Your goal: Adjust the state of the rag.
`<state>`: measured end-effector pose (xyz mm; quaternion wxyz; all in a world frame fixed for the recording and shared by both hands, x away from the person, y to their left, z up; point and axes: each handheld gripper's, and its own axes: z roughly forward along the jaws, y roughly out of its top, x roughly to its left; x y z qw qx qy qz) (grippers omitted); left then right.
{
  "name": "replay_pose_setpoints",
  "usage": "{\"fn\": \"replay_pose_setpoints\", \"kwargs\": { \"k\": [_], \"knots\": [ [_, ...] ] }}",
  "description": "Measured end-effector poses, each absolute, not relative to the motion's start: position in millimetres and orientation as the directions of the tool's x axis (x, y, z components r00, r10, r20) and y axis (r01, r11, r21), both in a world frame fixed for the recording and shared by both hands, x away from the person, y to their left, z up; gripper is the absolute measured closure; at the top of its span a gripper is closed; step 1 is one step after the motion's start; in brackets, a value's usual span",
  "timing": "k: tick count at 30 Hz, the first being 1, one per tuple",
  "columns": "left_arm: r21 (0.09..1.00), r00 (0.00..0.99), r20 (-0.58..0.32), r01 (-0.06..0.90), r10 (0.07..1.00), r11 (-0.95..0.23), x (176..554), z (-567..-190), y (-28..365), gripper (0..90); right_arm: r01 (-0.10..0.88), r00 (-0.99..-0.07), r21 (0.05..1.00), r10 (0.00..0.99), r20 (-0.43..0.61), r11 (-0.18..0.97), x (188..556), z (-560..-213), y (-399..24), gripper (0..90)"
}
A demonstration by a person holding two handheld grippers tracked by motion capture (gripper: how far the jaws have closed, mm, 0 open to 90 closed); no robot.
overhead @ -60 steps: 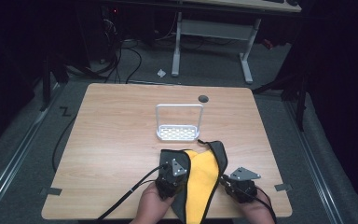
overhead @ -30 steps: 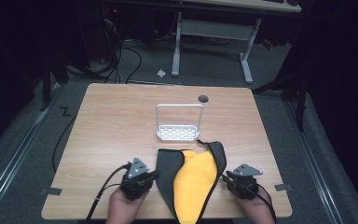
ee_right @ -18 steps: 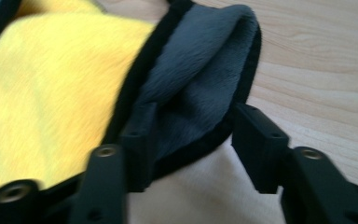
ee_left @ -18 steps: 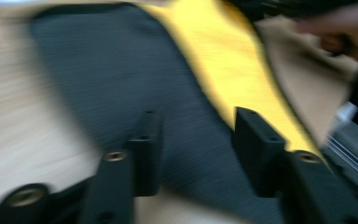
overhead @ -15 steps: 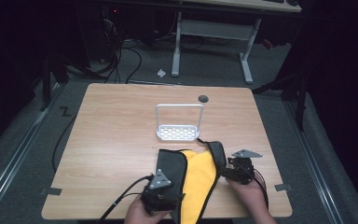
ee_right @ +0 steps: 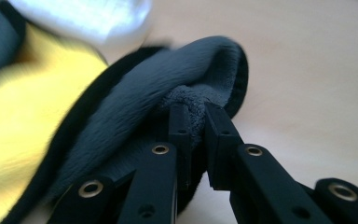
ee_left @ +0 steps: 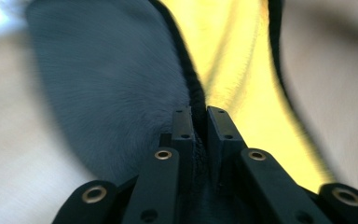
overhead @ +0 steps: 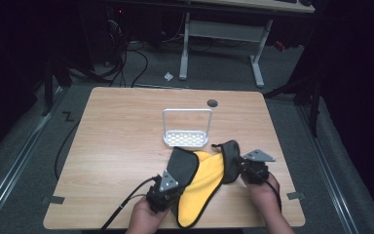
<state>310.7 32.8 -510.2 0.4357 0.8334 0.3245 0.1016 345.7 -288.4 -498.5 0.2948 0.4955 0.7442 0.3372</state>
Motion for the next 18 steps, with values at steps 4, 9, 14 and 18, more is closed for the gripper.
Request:
{"fn": "replay_pose_setpoints", "kwargs": {
  "k": [4, 9, 14, 18],
  "knots": [
    [0.815, 0.743, -0.151, 0.467, 0.653, -0.343, 326.8, -496.9, 47.8, 82.3, 0.449, -0.276, 0.852, 0.949, -0.153, 0.269, 341.4, -470.1, -301.6, 81.6],
    [0.781, 0.688, -0.171, 0.531, 0.706, -0.328, 339.4, -510.8, 96.0, 82.0, 0.467, -0.235, 0.840, 0.954, -0.183, 0.276, 331.6, -476.9, -313.7, 75.9],
    [0.766, 0.637, -0.229, 0.584, 0.736, -0.267, 341.0, -523.7, 130.7, 76.6, 0.514, -0.251, 0.824, 0.961, -0.120, 0.238, 326.3, -495.8, -318.4, 72.9],
    [0.770, 0.588, -0.286, 0.610, 0.757, -0.184, 338.5, -526.0, 149.1, 69.3, 0.533, -0.294, 0.810, 0.951, -0.094, 0.245, 322.9, -501.3, -308.5, 69.9]
  ]
}}
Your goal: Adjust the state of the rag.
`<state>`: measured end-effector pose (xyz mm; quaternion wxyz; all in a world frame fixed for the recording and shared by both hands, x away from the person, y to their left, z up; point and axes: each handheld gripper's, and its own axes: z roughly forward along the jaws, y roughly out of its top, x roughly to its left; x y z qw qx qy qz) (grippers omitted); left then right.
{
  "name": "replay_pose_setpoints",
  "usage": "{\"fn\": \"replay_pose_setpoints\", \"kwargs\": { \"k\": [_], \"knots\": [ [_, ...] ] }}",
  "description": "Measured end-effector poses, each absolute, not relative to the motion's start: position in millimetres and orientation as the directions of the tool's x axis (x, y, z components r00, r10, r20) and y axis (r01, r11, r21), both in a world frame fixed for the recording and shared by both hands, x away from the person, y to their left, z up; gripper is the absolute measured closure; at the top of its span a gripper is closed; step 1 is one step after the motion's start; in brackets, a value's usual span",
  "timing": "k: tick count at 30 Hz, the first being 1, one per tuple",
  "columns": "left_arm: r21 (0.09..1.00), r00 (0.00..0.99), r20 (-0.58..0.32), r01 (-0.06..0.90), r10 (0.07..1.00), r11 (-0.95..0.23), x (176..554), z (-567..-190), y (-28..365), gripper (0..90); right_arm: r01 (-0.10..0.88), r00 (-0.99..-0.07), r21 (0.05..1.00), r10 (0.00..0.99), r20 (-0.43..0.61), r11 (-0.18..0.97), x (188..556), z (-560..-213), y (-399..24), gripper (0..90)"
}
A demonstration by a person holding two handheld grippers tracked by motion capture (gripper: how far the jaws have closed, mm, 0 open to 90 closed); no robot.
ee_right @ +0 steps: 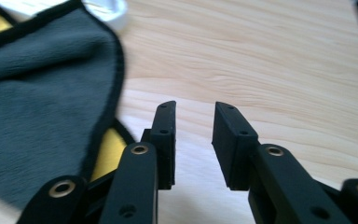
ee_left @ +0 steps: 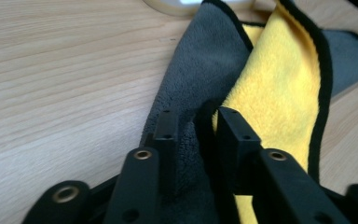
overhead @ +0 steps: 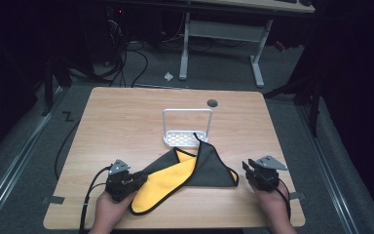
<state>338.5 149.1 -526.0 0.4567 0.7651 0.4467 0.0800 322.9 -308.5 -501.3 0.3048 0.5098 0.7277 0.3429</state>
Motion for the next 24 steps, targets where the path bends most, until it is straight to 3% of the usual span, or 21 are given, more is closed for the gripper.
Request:
{"fn": "replay_pose_setpoints", "kwargs": {
  "k": [3, 9, 11, 15, 19, 24],
  "knots": [
    [0.797, 0.584, -0.264, 0.581, 0.767, -0.168, 327.9, -513.8, 150.7, 62.2, 0.541, -0.368, 0.790, 0.926, -0.087, 0.289, 314.5, -504.4, -287.4, 69.1],
    [0.828, 0.645, -0.271, 0.535, 0.715, -0.168, 311.1, -492.9, 136.3, 61.6, 0.586, -0.386, 0.729, 0.913, -0.132, 0.354, 315.1, -520.0, -281.8, 69.4],
    [0.819, 0.672, -0.274, 0.538, 0.688, -0.199, 306.2, -493.7, 122.7, 61.6, 0.626, -0.384, 0.706, 0.919, -0.091, 0.331, 324.4, -527.3, -285.0, 67.6],
    [0.755, 0.695, -0.259, 0.578, 0.670, -0.308, 306.7, -520.3, 99.1, 61.8, 0.616, -0.403, 0.712, 0.911, -0.083, 0.338, 323.9, -529.0, -281.5, 68.3],
    [0.730, 0.699, -0.231, 0.584, 0.676, -0.354, 307.5, -531.8, 91.9, 62.4, 0.618, -0.358, 0.709, 0.925, -0.130, 0.339, 333.8, -529.1, -287.7, 73.0],
    [0.728, 0.713, -0.261, 0.588, 0.651, -0.352, 306.5, -534.2, 87.5, 63.3, 0.623, -0.311, 0.715, 0.939, -0.147, 0.318, 355.8, -529.8, -300.3, 73.8]
  ]
}}
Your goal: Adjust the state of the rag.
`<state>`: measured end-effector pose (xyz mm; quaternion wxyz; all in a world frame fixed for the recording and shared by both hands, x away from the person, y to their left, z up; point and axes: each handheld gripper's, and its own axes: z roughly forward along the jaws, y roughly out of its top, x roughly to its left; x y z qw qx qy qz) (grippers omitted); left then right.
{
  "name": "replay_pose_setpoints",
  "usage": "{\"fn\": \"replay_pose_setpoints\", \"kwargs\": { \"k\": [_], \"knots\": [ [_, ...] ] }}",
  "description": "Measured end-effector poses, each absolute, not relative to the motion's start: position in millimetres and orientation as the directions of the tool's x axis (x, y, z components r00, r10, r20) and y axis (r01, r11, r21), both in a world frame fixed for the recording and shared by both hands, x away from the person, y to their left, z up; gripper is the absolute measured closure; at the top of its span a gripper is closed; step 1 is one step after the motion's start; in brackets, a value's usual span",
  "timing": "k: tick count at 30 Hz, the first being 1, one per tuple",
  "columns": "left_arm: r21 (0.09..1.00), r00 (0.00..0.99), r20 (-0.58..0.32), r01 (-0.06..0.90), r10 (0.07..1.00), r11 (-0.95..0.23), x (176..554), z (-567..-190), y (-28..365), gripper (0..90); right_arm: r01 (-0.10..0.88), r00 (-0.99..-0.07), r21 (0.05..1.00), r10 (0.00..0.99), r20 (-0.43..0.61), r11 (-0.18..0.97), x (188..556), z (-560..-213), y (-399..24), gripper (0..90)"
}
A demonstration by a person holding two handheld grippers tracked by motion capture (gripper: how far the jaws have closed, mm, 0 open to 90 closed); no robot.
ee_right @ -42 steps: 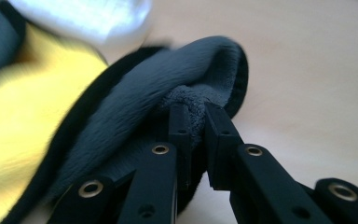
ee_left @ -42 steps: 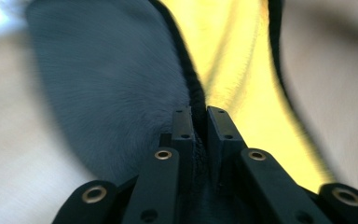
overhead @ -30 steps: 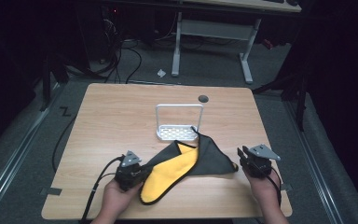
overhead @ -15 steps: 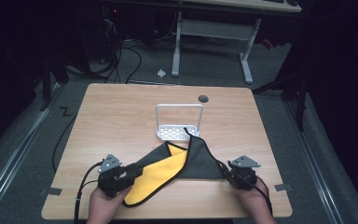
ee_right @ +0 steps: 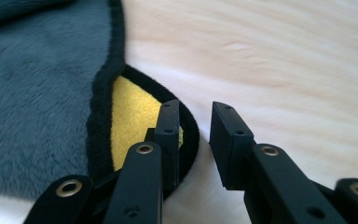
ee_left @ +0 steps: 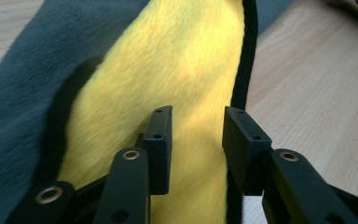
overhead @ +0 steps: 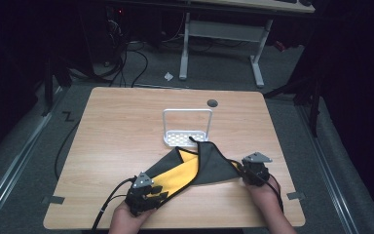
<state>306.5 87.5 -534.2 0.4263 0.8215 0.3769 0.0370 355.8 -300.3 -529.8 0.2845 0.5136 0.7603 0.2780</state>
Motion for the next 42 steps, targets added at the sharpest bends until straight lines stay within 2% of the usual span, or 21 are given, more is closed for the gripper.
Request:
{"fn": "replay_pose_setpoints", "kwargs": {
  "k": [5, 8, 11, 12, 13, 16, 19, 20, 21, 27, 28, 30, 32, 33, 34, 37, 42],
  "knots": [
    [0.722, 0.739, -0.302, 0.590, 0.602, -0.361, 304.6, -535.7, 82.4, 64.2, 0.645, -0.251, 0.708, 0.955, -0.158, 0.287, 387.7, -528.4, -314.1, 72.9],
    [0.725, 0.752, -0.300, 0.580, 0.587, -0.372, 301.5, -536.0, 77.9, 64.1, 0.651, -0.247, 0.698, 0.953, -0.177, 0.298, 390.6, -523.6, -311.9, 71.2],
    [0.724, 0.762, -0.313, 0.578, 0.567, -0.377, 299.5, -536.6, 74.1, 63.9, 0.563, -0.247, 0.762, 0.945, -0.214, 0.320, 376.5, -497.1, -296.3, 68.9],
    [0.724, 0.767, -0.314, 0.575, 0.560, -0.381, 298.5, -536.7, 72.6, 63.9, 0.563, -0.247, 0.762, 0.945, -0.214, 0.320, 376.5, -497.1, -296.3, 68.9],
    [0.723, 0.771, -0.318, 0.574, 0.552, -0.386, 297.7, -536.5, 71.0, 63.3, 0.516, -0.267, 0.783, 0.934, -0.239, 0.348, 368.4, -484.7, -285.0, 67.5],
    [0.720, 0.784, -0.305, 0.562, 0.541, -0.407, 294.8, -534.2, 67.1, 62.3, 0.498, -0.312, 0.795, 0.927, -0.208, 0.346, 364.0, -478.9, -271.5, 64.4],
    [0.761, 0.793, -0.267, 0.522, 0.549, -0.385, 291.5, -524.0, 70.2, 61.4, 0.486, -0.403, 0.794, 0.900, -0.168, 0.366, 363.2, -482.9, -232.3, 60.7],
    [0.769, 0.793, -0.260, 0.515, 0.552, -0.378, 291.9, -521.0, 72.7, 61.4, 0.486, -0.403, 0.794, 0.900, -0.168, 0.366, 363.2, -482.9, -232.3, 60.7],
    [0.792, 0.782, -0.257, 0.507, 0.567, -0.340, 294.2, -514.3, 82.2, 60.8, 0.484, -0.436, 0.793, 0.887, -0.149, 0.370, 364.8, -486.3, -216.5, 59.5],
    [0.803, 0.721, -0.233, 0.522, 0.653, -0.289, 308.1, -513.5, 108.0, 58.6, 0.494, -0.493, 0.780, 0.863, -0.112, 0.384, 373.7, -497.1, -179.3, 55.7],
    [0.796, 0.708, -0.248, 0.538, 0.661, -0.278, 311.1, -516.2, 111.5, 58.5, 0.515, -0.491, 0.756, 0.862, -0.126, 0.404, 379.4, -504.7, -172.1, 56.7],
    [0.778, 0.692, -0.254, 0.561, 0.676, -0.283, 315.0, -522.0, 115.0, 58.7, 0.543, -0.466, 0.726, 0.870, -0.159, 0.423, 382.7, -512.5, -171.2, 64.2],
    [0.768, 0.690, -0.247, 0.567, 0.680, -0.297, 316.8, -526.3, 115.5, 58.9, 0.549, -0.455, 0.723, 0.875, -0.163, 0.420, 381.2, -516.3, -177.0, 81.6],
    [0.765, 0.689, -0.243, 0.569, 0.683, -0.303, 317.5, -527.7, 115.5, 58.9, 0.549, -0.455, 0.723, 0.875, -0.163, 0.420, 381.2, -516.3, -177.0, 81.6],
    [0.762, 0.687, -0.243, 0.572, 0.685, -0.304, 318.1, -528.5, 115.3, 58.9, 0.547, -0.451, 0.726, 0.878, -0.164, 0.417, 378.4, -516.1, -180.8, 85.7],
    [0.754, 0.685, -0.241, 0.578, 0.688, -0.311, 319.4, -531.6, 115.1, 59.2, 0.531, -0.443, 0.736, 0.878, -0.182, 0.420, 363.6, -511.0, -197.0, 86.5],
    [0.751, 0.684, -0.235, 0.579, 0.690, -0.318, 320.0, -534.8, 115.7, 60.3, 0.530, -0.409, 0.764, 0.900, -0.149, 0.367, 326.9, -505.7, -234.6, 85.2]
  ]
}}
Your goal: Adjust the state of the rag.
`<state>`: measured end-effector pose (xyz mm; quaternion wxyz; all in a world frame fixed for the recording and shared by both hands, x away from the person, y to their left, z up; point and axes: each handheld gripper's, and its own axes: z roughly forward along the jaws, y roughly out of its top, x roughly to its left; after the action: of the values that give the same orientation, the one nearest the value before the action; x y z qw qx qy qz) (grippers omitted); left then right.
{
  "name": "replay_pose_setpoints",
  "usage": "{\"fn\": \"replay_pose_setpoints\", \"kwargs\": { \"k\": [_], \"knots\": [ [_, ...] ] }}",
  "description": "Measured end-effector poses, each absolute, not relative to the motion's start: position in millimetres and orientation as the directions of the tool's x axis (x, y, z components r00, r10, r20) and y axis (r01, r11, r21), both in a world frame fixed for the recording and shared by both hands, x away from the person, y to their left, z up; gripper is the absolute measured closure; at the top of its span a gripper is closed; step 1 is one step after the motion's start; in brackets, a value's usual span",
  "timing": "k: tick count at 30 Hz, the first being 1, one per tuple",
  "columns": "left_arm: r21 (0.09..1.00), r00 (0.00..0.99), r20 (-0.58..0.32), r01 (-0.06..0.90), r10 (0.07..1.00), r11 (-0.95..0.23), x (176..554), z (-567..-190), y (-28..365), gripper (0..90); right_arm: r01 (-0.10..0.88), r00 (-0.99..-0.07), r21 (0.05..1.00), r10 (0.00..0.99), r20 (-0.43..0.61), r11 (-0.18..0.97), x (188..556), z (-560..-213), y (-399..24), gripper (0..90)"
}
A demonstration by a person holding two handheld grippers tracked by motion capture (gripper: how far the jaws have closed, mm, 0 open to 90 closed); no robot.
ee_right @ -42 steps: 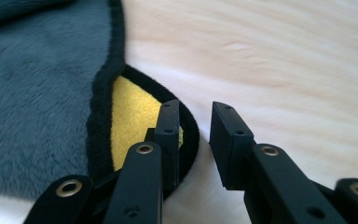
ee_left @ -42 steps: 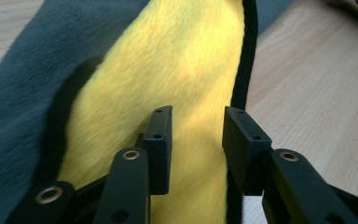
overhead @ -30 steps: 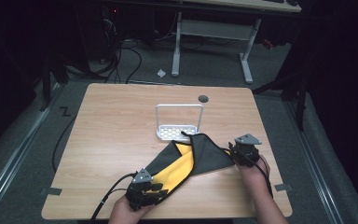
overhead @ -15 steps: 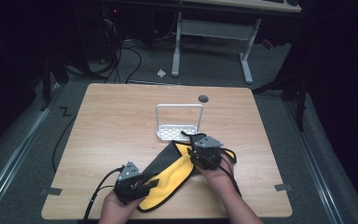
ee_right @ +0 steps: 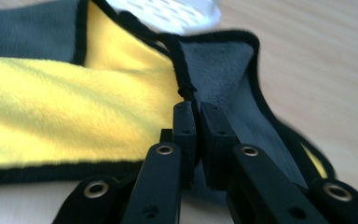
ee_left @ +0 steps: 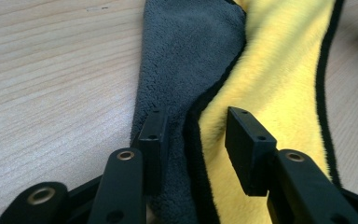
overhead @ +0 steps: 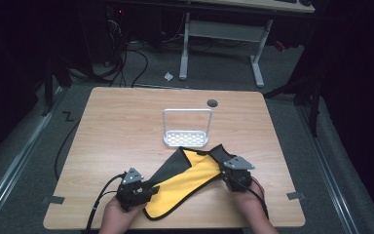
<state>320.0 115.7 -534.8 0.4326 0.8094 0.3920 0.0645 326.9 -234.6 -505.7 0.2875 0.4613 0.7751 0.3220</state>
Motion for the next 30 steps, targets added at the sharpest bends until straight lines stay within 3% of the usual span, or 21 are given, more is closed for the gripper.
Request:
{"fn": "replay_pose_setpoints", "kwargs": {
  "k": [3, 8, 11, 16, 30],
  "knots": [
    [0.754, 0.685, -0.233, 0.576, 0.690, -0.317, 319.6, -535.5, 116.0, 60.8, 0.567, -0.379, 0.759, 0.919, -0.103, 0.319, 295.5, -509.6, -262.3, 82.1],
    [0.754, 0.691, -0.216, 0.567, 0.689, -0.331, 318.4, -535.2, 115.1, 60.8, 0.582, -0.371, 0.749, 0.923, -0.101, 0.317, 272.7, -514.2, -276.6, 73.4],
    [0.756, 0.693, -0.184, 0.553, 0.697, -0.350, 318.1, -534.8, 115.6, 61.5, 0.580, -0.333, 0.753, 0.934, -0.130, 0.311, 266.3, -512.8, -282.6, 73.1],
    [0.755, 0.682, -0.193, 0.562, 0.705, -0.337, 321.1, -534.9, 120.5, 61.5, 0.608, -0.284, 0.754, 0.955, -0.087, 0.250, 267.6, -514.3, -302.6, 72.9],
    [0.737, 0.579, -0.199, 0.620, 0.791, -0.269, 332.1, -534.3, 144.5, 58.5, 0.596, -0.254, 0.772, 0.964, -0.079, 0.221, 276.4, -511.3, -315.7, 70.6]
  ]
}}
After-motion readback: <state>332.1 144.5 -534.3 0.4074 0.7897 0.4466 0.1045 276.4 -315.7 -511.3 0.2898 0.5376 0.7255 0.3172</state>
